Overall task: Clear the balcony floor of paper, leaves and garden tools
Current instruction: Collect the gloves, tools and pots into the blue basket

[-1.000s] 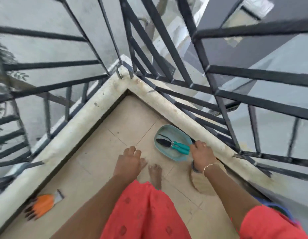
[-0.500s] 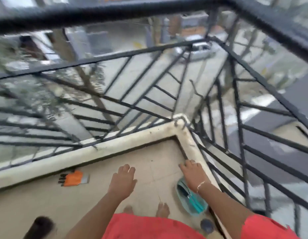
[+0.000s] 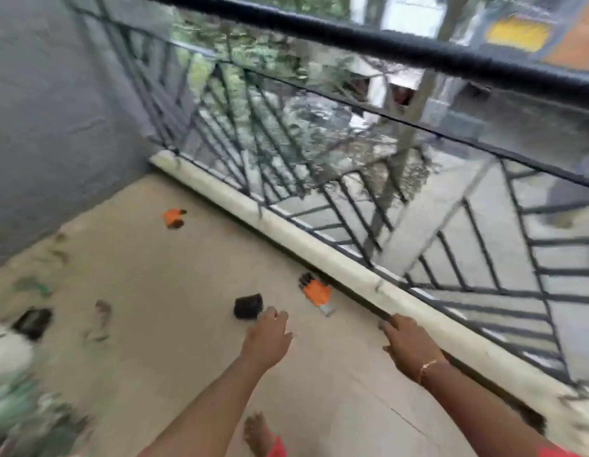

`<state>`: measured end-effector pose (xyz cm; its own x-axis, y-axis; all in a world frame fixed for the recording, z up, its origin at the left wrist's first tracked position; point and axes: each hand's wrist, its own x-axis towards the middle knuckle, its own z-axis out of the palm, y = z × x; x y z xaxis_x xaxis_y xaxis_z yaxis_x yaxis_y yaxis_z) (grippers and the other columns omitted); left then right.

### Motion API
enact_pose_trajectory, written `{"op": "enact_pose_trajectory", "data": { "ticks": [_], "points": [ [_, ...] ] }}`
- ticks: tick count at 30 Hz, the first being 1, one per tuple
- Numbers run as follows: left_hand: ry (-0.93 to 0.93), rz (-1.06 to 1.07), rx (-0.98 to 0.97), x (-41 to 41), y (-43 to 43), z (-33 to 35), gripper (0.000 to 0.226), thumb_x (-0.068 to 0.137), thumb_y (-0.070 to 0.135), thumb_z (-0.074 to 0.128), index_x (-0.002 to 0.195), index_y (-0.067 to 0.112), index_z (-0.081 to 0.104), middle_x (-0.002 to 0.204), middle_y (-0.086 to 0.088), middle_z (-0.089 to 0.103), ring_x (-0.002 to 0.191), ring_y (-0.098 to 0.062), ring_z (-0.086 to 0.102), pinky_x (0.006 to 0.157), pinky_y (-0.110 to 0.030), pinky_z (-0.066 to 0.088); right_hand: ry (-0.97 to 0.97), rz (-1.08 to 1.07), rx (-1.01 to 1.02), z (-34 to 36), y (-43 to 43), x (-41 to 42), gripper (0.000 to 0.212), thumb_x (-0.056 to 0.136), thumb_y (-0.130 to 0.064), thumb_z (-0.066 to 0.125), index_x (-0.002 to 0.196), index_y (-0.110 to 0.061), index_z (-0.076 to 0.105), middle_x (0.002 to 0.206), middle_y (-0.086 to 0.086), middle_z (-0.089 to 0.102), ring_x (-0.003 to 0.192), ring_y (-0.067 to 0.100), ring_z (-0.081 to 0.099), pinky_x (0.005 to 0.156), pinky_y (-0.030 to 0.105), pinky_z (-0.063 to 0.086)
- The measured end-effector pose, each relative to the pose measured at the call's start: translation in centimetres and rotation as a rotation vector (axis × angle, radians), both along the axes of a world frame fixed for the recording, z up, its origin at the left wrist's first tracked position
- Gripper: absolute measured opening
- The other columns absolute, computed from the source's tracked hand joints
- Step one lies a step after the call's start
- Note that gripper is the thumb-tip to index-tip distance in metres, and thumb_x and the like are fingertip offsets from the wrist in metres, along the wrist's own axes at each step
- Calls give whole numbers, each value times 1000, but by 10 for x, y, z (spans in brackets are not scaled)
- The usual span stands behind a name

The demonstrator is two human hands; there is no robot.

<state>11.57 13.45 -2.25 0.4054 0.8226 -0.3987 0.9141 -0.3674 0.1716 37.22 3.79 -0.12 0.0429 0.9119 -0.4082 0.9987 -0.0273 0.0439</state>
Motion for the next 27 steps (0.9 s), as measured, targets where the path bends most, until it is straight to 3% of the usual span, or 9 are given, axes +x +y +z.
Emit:
{"op": "enact_pose_trajectory", "data": {
  "ticks": [2,4,6,8,10,11,13,14,27],
  "points": [
    [-4,133,4,-53,17,6,43,96,36,42,134,16,36,137,-8,35,126,-25,36,96,-37,40,13,101,-2,-4,34,-48,41,89,-33,54,126,-19,45,125,7,46,113,28,48,89,35,42],
    [-10,259,16,-105,31,10,44,96,33,42,136,15,35,138,-9,34,127,-25,36,97,-37,39,19,254,-12,-12,72,-93,47,66,-35,78,106,-20,58,102,8,58,89,32,60,69,43,53],
    [-21,371,22,-153,39,15,44,96,32,42,136,15,35,137,-9,37,126,-25,37,97,-37,39,-19,380,73,-22,109,-133,56,35,-37,89,83,-22,65,79,5,62,65,26,62,47,39,53],
    [-32,466,25,-196,44,18,42,96,31,41,135,15,38,136,-8,38,125,-25,38,97,-37,40,-10,415,113,-23,144,-175,55,29,-37,90,78,-23,68,75,2,62,60,22,62,43,33,51],
    [-32,561,29,-234,46,19,38,96,30,41,130,16,41,132,-6,40,122,-24,39,94,-36,42,0,516,89,-1,167,-221,50,46,-36,88,89,-20,68,86,5,63,70,25,63,53,35,54],
    [-37,608,35,-251,47,18,36,95,30,41,129,16,41,131,-6,40,121,-23,39,93,-36,42,39,546,55,3,177,-239,45,63,-34,80,103,-19,65,101,7,61,86,28,62,67,38,55],
    [-51,695,41,-280,48,16,37,95,31,41,129,17,40,131,-5,40,121,-23,39,93,-36,42,63,622,48,7,198,-271,42,88,-30,55,128,-20,48,126,6,47,114,27,48,92,37,44],
    [-55,734,43,-293,49,15,37,96,31,41,130,17,40,131,-5,39,122,-23,38,93,-36,42,56,676,50,7,209,-285,42,92,-30,48,133,-22,42,131,4,41,120,25,42,97,34,40],
    [-71,1066,29,-416,159,-2,39,95,32,43,130,16,40,132,-6,37,123,-24,37,94,-37,42,99,937,19,-12,400,-443,42,93,-30,50,132,-21,42,132,4,41,122,26,40,95,33,39]
  ]
}}
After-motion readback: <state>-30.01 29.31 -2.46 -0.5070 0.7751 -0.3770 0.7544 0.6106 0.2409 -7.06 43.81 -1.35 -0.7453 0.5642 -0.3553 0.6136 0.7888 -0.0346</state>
